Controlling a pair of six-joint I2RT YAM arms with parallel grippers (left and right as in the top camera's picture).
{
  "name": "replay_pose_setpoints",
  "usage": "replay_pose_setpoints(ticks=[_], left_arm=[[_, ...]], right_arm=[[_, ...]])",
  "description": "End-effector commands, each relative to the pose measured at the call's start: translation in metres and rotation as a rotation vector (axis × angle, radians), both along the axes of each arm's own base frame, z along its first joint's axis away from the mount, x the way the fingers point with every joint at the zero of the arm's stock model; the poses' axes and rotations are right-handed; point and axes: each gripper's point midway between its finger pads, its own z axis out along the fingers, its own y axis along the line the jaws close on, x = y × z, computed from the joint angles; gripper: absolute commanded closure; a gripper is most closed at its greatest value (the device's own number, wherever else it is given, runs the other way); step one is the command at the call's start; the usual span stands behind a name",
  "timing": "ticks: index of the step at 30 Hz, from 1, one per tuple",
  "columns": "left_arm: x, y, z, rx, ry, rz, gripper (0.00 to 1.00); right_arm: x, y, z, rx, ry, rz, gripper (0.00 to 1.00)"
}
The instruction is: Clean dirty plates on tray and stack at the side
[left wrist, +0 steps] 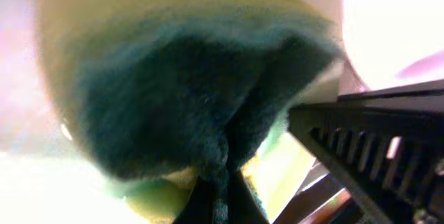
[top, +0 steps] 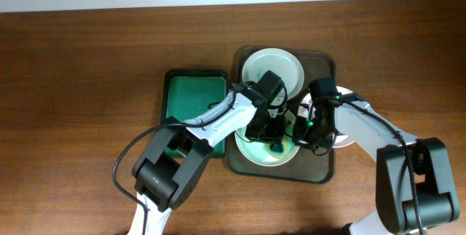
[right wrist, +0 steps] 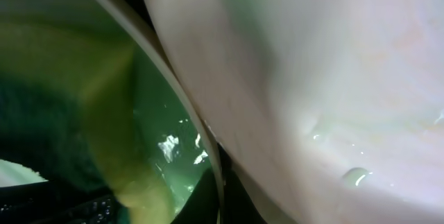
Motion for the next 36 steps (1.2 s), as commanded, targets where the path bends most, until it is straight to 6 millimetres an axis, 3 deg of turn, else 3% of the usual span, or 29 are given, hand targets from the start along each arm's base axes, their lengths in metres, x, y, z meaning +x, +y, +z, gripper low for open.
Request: replay_pose_setpoints(ticks=[1,3,6,10,13,15,19,20,23,24,26,28,31,32,34,36], left_arm=[[0.004,0.061,-0.035,0.326,-0.045,0.041,1.00],[0.022,0.100,-0.032,0.511,-0.128,0.100,1.00],[0.041,0.130,-0.018,0.667,-0.230,0.174,1.00],[0.061,0.147,0.001,0.770,-0.341,0.224,1.00],[0.068,0.144,0.013,0.768,-0.366,0.203,1.00],[0.073,0.140,0.033,0.762,-0.370,0.198,1.00],[0.080,0.097,0.097,0.542,-0.347,0.182,1.00],[0.082,0.098,0.116,0.509,-0.360,0.184,1.00],[0.087,0.131,0.158,0.490,-0.396,0.222,1.00],[0.098,0.163,0.166,0.563,-0.422,0.261,1.00],[0.107,0.204,0.158,0.640,-0.383,0.326,1.00],[0.106,0.225,0.130,0.631,-0.296,0.334,1.00],[0.098,0.222,0.073,0.486,-0.179,0.280,1.00],[0.089,0.220,0.051,0.435,-0.129,0.274,1.00],[0.083,0.224,0.042,0.431,-0.102,0.282,1.00],[0.083,0.225,0.045,0.429,-0.106,0.284,1.00]], right_arm=[[-0.005,-0.005,-0.008,-0.038,0.015,0.007,0.96],[-0.005,-0.005,-0.008,-0.038,0.015,0.007,0.96],[-0.005,-0.005,-0.008,-0.038,0.015,0.008,0.96],[-0.006,-0.005,-0.008,-0.038,0.018,0.008,0.96],[-0.007,-0.005,-0.008,-0.038,0.019,0.008,0.96],[-0.007,-0.005,-0.008,-0.038,0.019,0.008,0.96],[-0.007,-0.005,-0.008,-0.039,0.019,0.023,0.96],[-0.007,-0.005,-0.008,-0.037,0.014,0.040,0.96],[-0.004,0.012,-0.002,0.069,-0.073,0.285,0.96],[-0.003,0.015,-0.002,0.085,-0.096,0.330,0.95],[0.003,0.016,-0.001,0.085,-0.120,0.320,0.92],[0.006,0.016,0.000,0.087,-0.109,0.255,0.96],[0.007,0.012,0.021,0.061,-0.143,0.230,0.96],[0.008,-0.001,0.040,-0.015,-0.186,0.197,0.96],[0.008,-0.012,0.066,-0.101,-0.264,0.196,0.96],[0.005,-0.019,0.090,-0.199,-0.351,0.215,0.96]])
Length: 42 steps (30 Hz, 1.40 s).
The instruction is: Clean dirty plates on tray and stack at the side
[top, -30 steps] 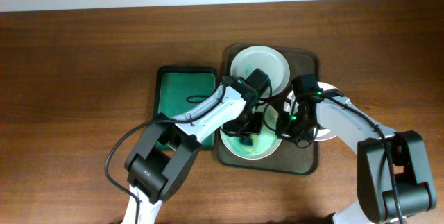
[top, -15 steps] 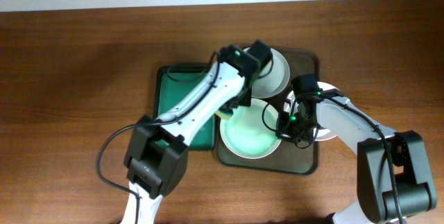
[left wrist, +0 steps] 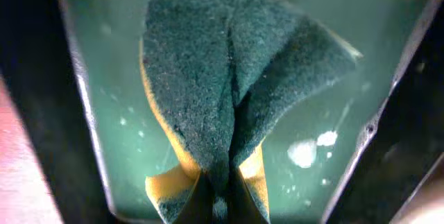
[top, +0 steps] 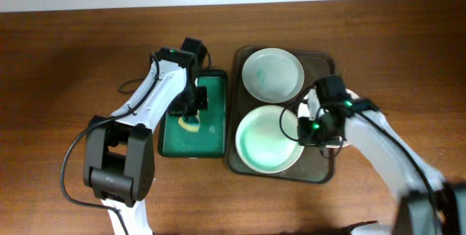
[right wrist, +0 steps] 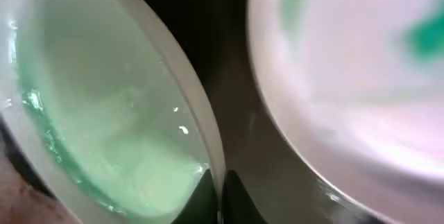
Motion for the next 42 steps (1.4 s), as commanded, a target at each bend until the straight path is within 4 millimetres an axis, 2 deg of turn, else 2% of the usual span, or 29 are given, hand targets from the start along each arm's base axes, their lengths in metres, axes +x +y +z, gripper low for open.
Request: replay_pose_setpoints(ticks=[1,2,5,7,9,15,17,19,20,21,22,24,26,42], left_arm=[[0.002,-0.008,0.012,-0.068,-0.024,-0.023,0.95],[0.004,-0.008,0.026,-0.080,-0.062,-0.024,0.82],[0.005,-0.008,0.043,-0.093,-0.103,-0.026,0.73],[0.002,-0.007,0.062,-0.105,-0.144,-0.026,0.64],[0.002,-0.007,0.076,-0.117,-0.181,-0.028,0.61],[-0.004,-0.005,0.128,-0.157,-0.318,-0.031,0.60],[-0.008,-0.003,0.146,-0.170,-0.371,-0.032,0.54],[-0.012,-0.002,0.163,-0.183,-0.416,-0.033,0.43],[-0.014,-0.001,0.170,-0.189,-0.438,-0.034,0.29],[-0.016,-0.001,0.175,-0.193,-0.452,-0.035,0.07],[-0.016,-0.001,0.176,-0.194,-0.454,-0.035,0.00],[-0.018,0.000,0.176,-0.193,-0.447,-0.035,0.00],[-0.021,0.001,0.174,-0.189,-0.436,-0.034,0.01],[-0.021,0.000,0.174,-0.190,-0.436,-0.034,0.01]], right_arm=[[0.004,-0.015,0.043,-0.172,-0.190,-0.012,0.96],[0.006,-0.025,0.060,-0.305,-0.280,-0.063,0.96],[0.007,-0.037,0.072,-0.480,-0.361,-0.120,0.96],[0.009,-0.035,0.085,-0.598,-0.445,-0.100,0.96],[0.009,-0.029,0.093,-0.661,-0.501,-0.070,0.96],[0.004,-0.003,0.120,-0.794,-0.673,0.028,0.96],[0.000,0.007,0.126,-0.819,-0.717,0.066,0.96],[-0.006,0.020,0.137,-0.854,-0.788,0.112,0.96],[-0.010,0.028,0.146,-0.885,-0.845,0.136,0.96],[-0.014,0.034,0.156,-0.922,-0.902,0.150,0.96],[-0.016,0.036,0.162,-0.945,-0.933,0.160,0.96],[-0.022,0.045,0.175,-0.994,-1.006,0.188,0.96],[-0.025,0.051,0.175,-0.992,-1.016,0.223,0.96],[-0.025,0.051,0.174,-0.990,-1.013,0.222,0.96]])
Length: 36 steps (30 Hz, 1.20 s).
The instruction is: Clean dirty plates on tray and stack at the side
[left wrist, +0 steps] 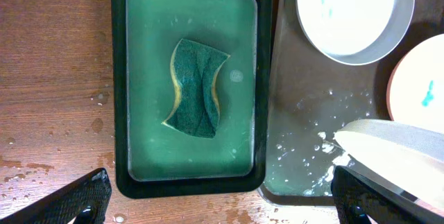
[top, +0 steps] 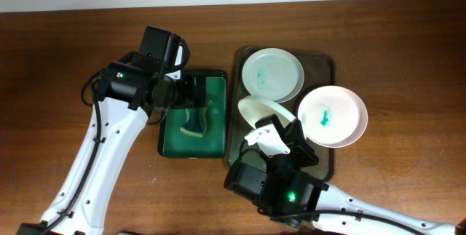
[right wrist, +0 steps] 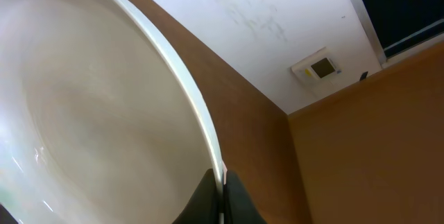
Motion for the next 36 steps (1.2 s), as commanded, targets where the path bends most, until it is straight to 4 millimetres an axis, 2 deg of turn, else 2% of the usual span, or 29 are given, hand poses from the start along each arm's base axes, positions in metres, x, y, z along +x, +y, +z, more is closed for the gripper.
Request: replay_pose_setpoints(ticks=[1,8,13,23,30,32,34,36], left_arm=[[-0.001,0.002,0.006,-0.008,-0.017,-0.002,0.01],[-0.001,0.002,0.006,-0.008,-0.017,-0.002,0.01],[-0.001,0.002,0.006,-0.008,-0.017,-0.002,0.01],[-0.001,0.002,0.006,-0.008,-0.017,-0.002,0.01],[-0.001,0.002,0.006,-0.008,-0.017,-0.002,0.01],[-0.001,0.002,0.006,-0.008,-0.017,-0.002,0.01],[-0.001,0.002,0.006,-0.008,-0.017,-0.002,0.01],[-0.001,0.002,0.006,-0.008,-0.017,-0.002,0.01]], right_arm=[[0.000,-0.002,0.012,0.017,-0.047,-0.011,0.96],[0.000,-0.002,0.012,0.015,-0.047,-0.011,0.96],[-0.001,-0.015,0.046,-0.079,-0.223,-0.080,0.96],[-0.001,-0.015,0.045,-0.090,-0.214,-0.076,0.96],[0.000,-0.012,0.037,-0.067,-0.170,-0.059,0.96],[0.004,-0.006,0.021,0.041,-0.108,-0.048,0.96],[0.015,0.006,-0.022,0.266,0.111,-0.028,0.96],[0.025,0.009,-0.048,0.448,0.282,-0.037,0.96]])
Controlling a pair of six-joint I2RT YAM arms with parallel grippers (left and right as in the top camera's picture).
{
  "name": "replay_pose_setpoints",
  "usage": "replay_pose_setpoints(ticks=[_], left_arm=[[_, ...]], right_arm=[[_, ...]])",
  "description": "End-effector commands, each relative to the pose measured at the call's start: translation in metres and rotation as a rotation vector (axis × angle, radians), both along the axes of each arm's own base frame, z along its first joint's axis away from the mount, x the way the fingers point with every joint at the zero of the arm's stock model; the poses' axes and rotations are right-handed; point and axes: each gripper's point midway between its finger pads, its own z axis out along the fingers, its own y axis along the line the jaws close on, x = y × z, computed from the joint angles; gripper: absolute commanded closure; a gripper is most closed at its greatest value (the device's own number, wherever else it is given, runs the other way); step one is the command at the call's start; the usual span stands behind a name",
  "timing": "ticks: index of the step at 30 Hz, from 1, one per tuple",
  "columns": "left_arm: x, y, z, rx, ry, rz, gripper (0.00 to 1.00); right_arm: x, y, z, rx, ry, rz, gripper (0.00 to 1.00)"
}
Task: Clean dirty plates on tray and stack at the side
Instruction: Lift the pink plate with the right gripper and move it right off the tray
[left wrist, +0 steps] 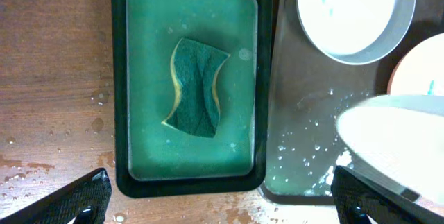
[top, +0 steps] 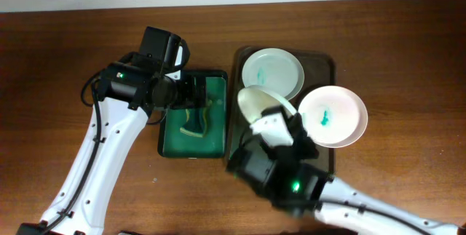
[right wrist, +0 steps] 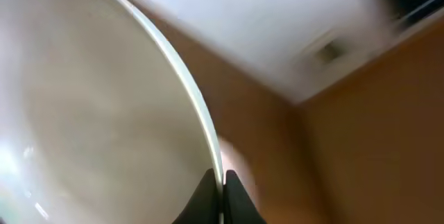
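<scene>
A white plate (top: 256,102) hangs tilted above the brown tray (top: 321,66); my right gripper (right wrist: 222,184) is shut on its rim, and its inside (right wrist: 90,127) fills the right wrist view. Lying on the tray is a small plate (top: 272,73) with green smears. A second green-smeared plate (top: 333,116) rests over the tray's right edge. My left gripper (left wrist: 220,197) stands open high over the green basin (left wrist: 191,2), where the green and yellow sponge (left wrist: 196,87) lies.
The basin (top: 169,129) sits just left of the tray on the brown wooden table (top: 65,60). Water drops spot the wood (left wrist: 97,99) beside the basin and the tray floor (left wrist: 305,148). My right arm (top: 291,180) reaches in from the front edge.
My right arm has shifted and is blurred; the plate it holds has turned a little and shows broader in the left wrist view. The left arm and sponge have not moved.
First my left gripper pressed the sponge on the large plate in the tray while the right gripped its rim. Then the left held the sponge over the basin. Later the sponge lay in the basin, left gripper open above, and the right held the plate off the tray, as now.
</scene>
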Motion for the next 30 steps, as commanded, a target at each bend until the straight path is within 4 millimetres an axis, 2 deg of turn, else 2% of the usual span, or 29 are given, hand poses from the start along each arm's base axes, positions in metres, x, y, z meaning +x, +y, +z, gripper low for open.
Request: replay_pose_setpoints(ticks=[1,3,4,6,8,9,13,16,18,20,23,24,25,26,28,29,30], left_arm=[[0.000,0.002,0.007,-0.009,-0.020,-0.002,0.01],[0.000,0.002,0.007,-0.009,-0.019,-0.002,0.01],[0.000,0.002,0.007,-0.009,-0.020,-0.002,0.01],[0.000,0.002,0.007,-0.009,-0.020,-0.002,0.01],[0.000,0.002,0.007,-0.009,-0.020,-0.002,0.01],[0.000,0.002,0.007,-0.009,-0.020,-0.002,0.01],[0.000,0.002,0.007,-0.009,-0.020,-0.002,0.01],[0.000,0.002,0.007,-0.009,-0.020,-0.002,0.01],[0.000,0.002,0.007,-0.009,-0.019,-0.002,0.01],[0.000,0.002,0.007,-0.009,-0.020,-0.002,0.01],[0.000,0.002,0.007,-0.009,-0.020,-0.002,0.01],[0.000,0.002,0.007,-0.009,-0.020,-0.002,0.01],[0.000,0.002,0.007,-0.009,-0.020,-0.002,0.01],[0.000,0.002,0.007,-0.009,-0.020,-0.002,0.01],[0.000,0.002,0.007,-0.009,-0.020,-0.002,0.00],[0.000,0.002,0.007,-0.009,-0.019,-0.002,0.01],[0.000,0.002,0.007,-0.009,-0.020,-0.002,0.01]], right_arm=[[0.013,0.011,-0.047,0.380,0.342,0.048,0.96],[0.025,-0.003,-0.046,0.547,0.477,0.043,0.96],[0.033,-0.020,-0.040,0.650,0.509,0.002,0.96],[0.049,-0.074,-0.028,0.877,0.507,-0.130,0.96],[0.053,-0.140,-0.028,1.076,0.449,-0.287,0.96],[0.050,-0.187,-0.033,1.167,0.392,-0.408,0.96],[0.024,-0.299,-0.064,1.277,0.262,-0.748,0.96],[0.003,-0.350,-0.102,1.356,0.230,-0.949,0.96],[-0.003,-0.368,-0.124,1.375,0.239,-1.009,0.96],[-0.017,-0.388,-0.160,1.365,0.269,-1.141,0.96],[-0.026,-0.378,-0.183,1.390,0.360,-1.186,0.96],[-0.026,-0.371,-0.184,1.387,0.395,-1.174,0.90],[-0.024,-0.366,-0.184,1.400,0.408,-1.162,0.69],[-0.019,-0.359,-0.181,1.433,0.411,-1.131,0.58],[0.011,-0.332,-0.156,1.522,0.411,-0.888,0.51],[0.020,-0.321,-0.143,1.513,0.409,-0.809,0.51],[0.033,-0.301,-0.120,1.453,0.414,-0.671,0.51]])
